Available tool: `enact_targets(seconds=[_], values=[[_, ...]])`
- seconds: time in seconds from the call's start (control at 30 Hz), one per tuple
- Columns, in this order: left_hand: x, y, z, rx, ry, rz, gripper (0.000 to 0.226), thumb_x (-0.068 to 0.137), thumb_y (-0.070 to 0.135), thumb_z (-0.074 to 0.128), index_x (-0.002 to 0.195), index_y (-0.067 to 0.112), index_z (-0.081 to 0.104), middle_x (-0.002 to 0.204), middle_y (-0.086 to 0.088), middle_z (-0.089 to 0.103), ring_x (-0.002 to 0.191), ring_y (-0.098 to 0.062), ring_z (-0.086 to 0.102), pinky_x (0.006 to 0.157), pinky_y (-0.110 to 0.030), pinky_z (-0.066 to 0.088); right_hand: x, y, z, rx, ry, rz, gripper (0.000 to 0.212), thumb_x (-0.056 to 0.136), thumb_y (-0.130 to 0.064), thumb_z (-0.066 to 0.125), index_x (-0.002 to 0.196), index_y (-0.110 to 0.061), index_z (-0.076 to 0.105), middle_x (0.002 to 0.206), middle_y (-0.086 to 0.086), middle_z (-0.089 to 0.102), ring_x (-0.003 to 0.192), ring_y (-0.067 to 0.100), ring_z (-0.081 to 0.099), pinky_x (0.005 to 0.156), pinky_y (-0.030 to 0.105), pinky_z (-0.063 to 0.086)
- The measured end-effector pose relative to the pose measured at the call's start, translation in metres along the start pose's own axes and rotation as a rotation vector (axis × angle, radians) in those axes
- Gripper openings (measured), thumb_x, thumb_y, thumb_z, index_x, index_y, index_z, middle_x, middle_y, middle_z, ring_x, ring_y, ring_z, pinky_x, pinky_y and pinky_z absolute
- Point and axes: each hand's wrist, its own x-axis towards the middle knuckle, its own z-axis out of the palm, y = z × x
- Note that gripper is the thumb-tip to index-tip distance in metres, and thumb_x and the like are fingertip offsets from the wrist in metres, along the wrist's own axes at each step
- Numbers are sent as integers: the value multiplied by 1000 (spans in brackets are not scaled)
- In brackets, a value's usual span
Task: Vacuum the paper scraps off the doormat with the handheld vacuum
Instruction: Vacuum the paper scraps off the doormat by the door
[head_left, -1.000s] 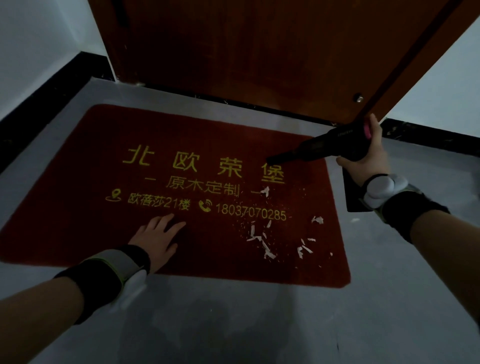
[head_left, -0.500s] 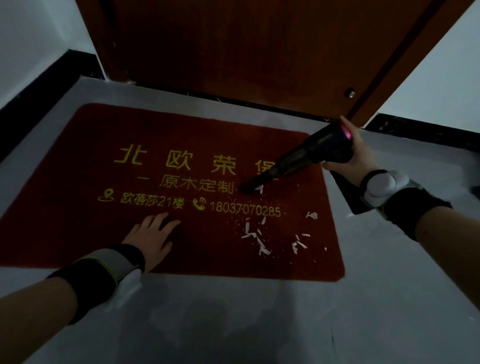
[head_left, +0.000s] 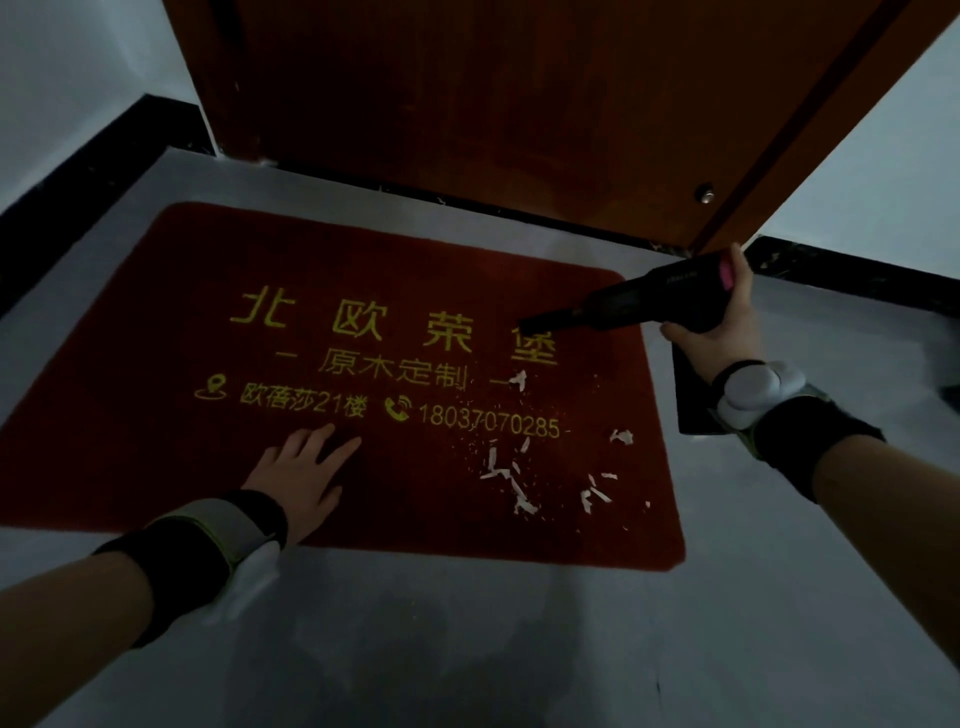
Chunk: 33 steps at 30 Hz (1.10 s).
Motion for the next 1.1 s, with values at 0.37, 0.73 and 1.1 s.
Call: enact_targets(seconds=[0.37, 0.73, 1.1], values=[[-1, -1, -2, -4, -16, 2, 62, 100, 39, 28, 149, 35, -10, 157, -1, -7, 144, -28, 2, 114, -44, 19, -1, 2, 1, -26, -265, -111, 95, 75, -2, 75, 148, -21, 17, 124, -6, 42, 113, 8, 42, 93, 27, 39], [-1, -5, -4, 39, 19, 23, 62, 100, 38, 29, 148, 36, -9, 157, 0, -3, 143, -26, 7, 112, -42, 23, 9, -10, 14, -147, -468, -165, 96, 73, -6, 77, 149, -22, 20, 119, -8, 44, 111, 6, 40, 92, 29, 35], [2, -8, 1, 33, 62, 37, 61, 99, 38, 29, 148, 37, -7, 156, 0, 0, 141, -25, 9, 111, -40, 24, 4, -7, 1, 4, -92, -54, 97, 77, -5, 74, 151, -28, 15, 141, 2, 42, 112, 3, 37, 93, 18, 33]])
